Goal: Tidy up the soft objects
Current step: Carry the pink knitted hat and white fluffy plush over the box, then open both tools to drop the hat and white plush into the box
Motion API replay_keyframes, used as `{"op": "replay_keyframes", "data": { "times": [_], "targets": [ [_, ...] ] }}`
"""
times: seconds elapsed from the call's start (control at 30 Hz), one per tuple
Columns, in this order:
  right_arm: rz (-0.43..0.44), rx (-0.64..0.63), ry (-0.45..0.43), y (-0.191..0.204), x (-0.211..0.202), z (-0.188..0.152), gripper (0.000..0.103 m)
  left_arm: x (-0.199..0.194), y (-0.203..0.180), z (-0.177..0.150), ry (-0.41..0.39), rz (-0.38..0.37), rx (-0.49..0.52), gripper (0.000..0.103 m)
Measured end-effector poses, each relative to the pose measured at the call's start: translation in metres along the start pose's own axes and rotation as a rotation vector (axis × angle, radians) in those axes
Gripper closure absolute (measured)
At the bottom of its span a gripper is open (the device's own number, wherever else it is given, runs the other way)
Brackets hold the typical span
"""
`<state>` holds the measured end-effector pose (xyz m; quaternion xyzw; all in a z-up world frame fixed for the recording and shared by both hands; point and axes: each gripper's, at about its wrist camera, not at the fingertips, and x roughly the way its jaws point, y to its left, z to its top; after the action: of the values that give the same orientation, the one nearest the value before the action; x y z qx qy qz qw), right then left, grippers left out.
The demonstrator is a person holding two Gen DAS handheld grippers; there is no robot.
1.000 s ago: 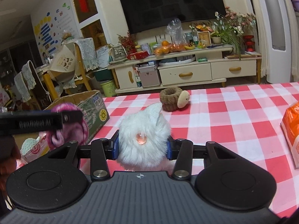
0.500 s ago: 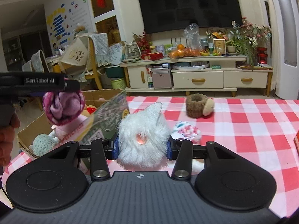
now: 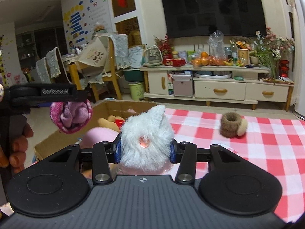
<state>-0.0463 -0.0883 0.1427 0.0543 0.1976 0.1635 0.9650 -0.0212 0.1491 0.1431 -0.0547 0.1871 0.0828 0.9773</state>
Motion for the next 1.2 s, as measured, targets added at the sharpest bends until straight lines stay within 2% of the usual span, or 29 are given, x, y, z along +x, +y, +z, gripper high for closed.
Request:
{"op": "replay_keyframes", "data": {
  "times": [0.13, 0.23, 0.33, 0.57, 0.93, 1.2],
  "targets": [
    [0.031, -0.009, 0.001, 0.011, 0.013, 0.009, 0.047, 0.010, 0.011, 0.001, 0.032, 0.033, -0.011, 0.033],
    [0.048, -0.015, 0.008, 0.021, 0.024, 0.015, 0.047, 0.021, 0.018, -0.002, 0.087, 0.048, -0.010, 0.033],
    [0.062, -0.023, 0.019, 0.028, 0.037, 0.019, 0.047, 0.031, 0.024, -0.006, 0.137, 0.046, -0.018, 0.033],
    [0.048, -0.083, 0.035, 0.039, 0.061, 0.026, 0.047, 0.039, 0.027, -0.013, 0.176, 0.038, -0.005, 0.031],
    [0.028, -0.110, 0.063, 0.040, 0.085, 0.030, 0.046, 0.038, 0.028, -0.017, 0.184, 0.037, 0.018, 0.030],
    [0.022, -0.100, 0.086, 0.041, 0.089, 0.030, 0.045, 0.040, 0.028, -0.017, 0.187, 0.055, 0.022, 0.020]
  ]
}}
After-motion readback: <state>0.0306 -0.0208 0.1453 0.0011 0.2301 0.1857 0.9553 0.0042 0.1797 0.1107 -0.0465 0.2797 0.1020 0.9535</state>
